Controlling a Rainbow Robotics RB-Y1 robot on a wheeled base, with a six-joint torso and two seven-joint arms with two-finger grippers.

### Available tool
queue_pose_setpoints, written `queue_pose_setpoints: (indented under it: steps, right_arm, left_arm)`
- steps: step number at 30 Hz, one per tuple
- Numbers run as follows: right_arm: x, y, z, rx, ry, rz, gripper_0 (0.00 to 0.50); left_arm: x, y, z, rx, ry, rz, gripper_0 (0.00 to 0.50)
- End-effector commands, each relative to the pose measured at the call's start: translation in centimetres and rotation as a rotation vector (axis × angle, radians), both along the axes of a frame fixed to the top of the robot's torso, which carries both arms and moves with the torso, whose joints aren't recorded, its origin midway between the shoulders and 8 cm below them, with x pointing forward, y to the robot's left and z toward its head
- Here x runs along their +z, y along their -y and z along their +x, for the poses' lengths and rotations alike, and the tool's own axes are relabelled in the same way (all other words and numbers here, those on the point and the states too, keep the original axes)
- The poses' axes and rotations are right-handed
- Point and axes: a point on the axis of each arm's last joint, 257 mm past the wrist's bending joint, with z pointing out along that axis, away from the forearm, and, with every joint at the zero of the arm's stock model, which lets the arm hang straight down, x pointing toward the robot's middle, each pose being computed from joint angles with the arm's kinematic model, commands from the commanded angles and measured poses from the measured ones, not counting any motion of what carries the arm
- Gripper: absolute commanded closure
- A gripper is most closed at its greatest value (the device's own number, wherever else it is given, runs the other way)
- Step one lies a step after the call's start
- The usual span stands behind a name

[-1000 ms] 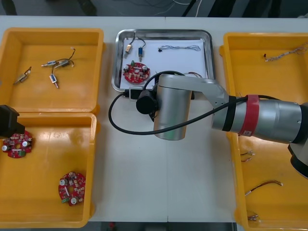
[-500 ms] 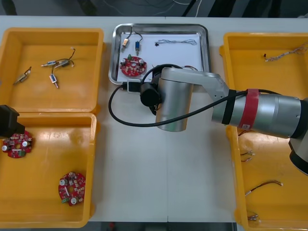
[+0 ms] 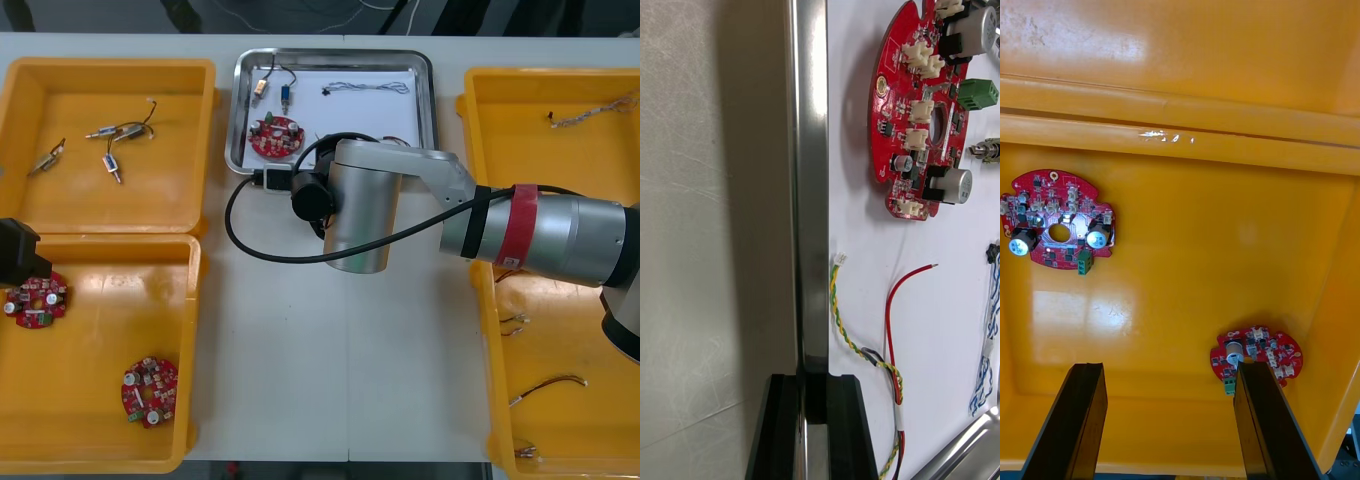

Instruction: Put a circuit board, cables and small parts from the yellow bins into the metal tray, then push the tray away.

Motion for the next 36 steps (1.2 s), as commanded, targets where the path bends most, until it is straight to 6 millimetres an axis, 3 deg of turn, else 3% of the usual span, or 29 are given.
queue_pose_setpoints:
  steps: [1, 2, 3, 4, 13, 18, 29, 33, 36]
  right_arm:
    - [2.7, -1.1, 0.6, 0.015, 0.049, 0.01, 0.264]
    - [2.8, -1.2, 0.6, 0.016, 0.049, 0.01, 0.139]
    - [2.7, -1.1, 0.6, 0.013, 0.048, 0.01, 0.139]
    - [2.7, -1.1, 0.6, 0.013, 0.048, 0.01, 0.0]
    - [3.2, -1.1, -0.1, 0.008, 0.048, 0.001, 0.0]
    - [4.1, -1.2, -2.4, -0.02, 0.032, -0.01, 0.0]
    - [4.1, -2.0, -8.2, -0.073, -0.113, 0.059, 0.0]
    - [4.5, -1.7, -9.9, -0.114, -0.151, 0.094, 0.0]
    - [4.9, -0.4, -11.2, -0.172, -0.189, 0.132, 0.0]
  left_arm:
    - [1.1, -1.3, -0.3, -0.062, 0.02, 0.081, 0.0]
    - [1.1, -1.3, -0.3, -0.062, 0.02, 0.081, 0.0]
    - [1.1, -1.3, -0.3, -0.062, 0.02, 0.081, 0.0]
    - [1.1, -1.3, -0.3, -0.062, 0.02, 0.081, 0.0]
    - [1.1, -1.3, -0.3, -0.062, 0.02, 0.081, 0.0]
    - [1.1, -1.3, -0.3, -0.062, 0.02, 0.081, 0.0]
    - [1.1, -1.3, -0.3, -0.062, 0.02, 0.081, 0.0]
    - [1.1, -1.3, -0.3, -0.062, 0.02, 0.081, 0.0]
    - [1.1, -1.3, -0.3, -0.062, 0.02, 0.081, 0.0]
